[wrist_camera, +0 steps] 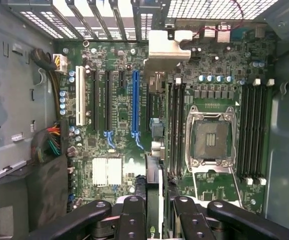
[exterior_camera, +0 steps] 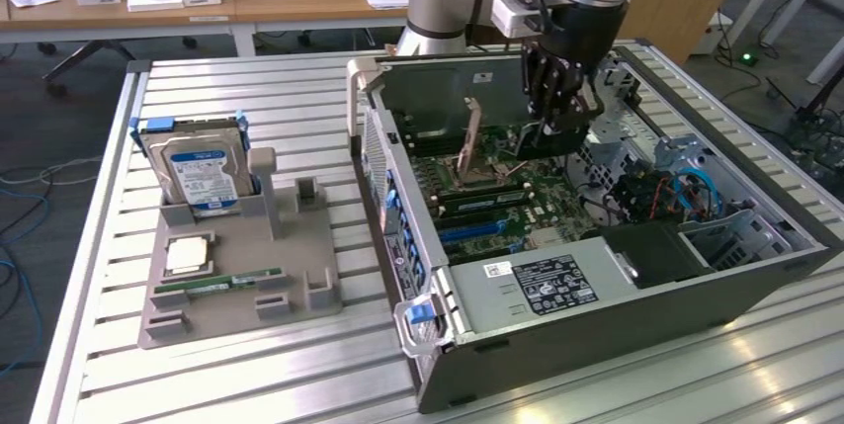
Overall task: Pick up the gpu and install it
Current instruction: 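Insert the gpu into the slot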
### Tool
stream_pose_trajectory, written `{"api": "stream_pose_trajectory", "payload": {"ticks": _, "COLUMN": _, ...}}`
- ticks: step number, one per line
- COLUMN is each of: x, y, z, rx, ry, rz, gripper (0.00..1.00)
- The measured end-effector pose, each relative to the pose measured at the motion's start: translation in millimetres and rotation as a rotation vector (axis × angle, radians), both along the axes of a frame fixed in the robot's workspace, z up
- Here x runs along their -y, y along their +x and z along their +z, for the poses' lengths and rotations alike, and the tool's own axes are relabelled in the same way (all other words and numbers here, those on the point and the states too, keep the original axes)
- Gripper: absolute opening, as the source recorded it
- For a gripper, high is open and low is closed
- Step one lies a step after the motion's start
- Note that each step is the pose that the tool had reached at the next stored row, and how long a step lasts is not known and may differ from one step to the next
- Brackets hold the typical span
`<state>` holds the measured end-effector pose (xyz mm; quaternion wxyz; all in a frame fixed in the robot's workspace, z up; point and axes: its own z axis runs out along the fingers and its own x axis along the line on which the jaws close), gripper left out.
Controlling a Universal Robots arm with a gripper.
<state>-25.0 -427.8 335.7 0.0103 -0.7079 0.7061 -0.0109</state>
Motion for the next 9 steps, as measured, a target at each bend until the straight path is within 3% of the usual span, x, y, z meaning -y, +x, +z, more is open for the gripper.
{"api": "stream_pose_trajectory", "payload": {"ticks": 9, "x": 6.2, "y": -2.6, "z": -5.5, "rx": 0.0009, "ry": 0.0001, "rz": 0.012, "gripper": 0.26}}
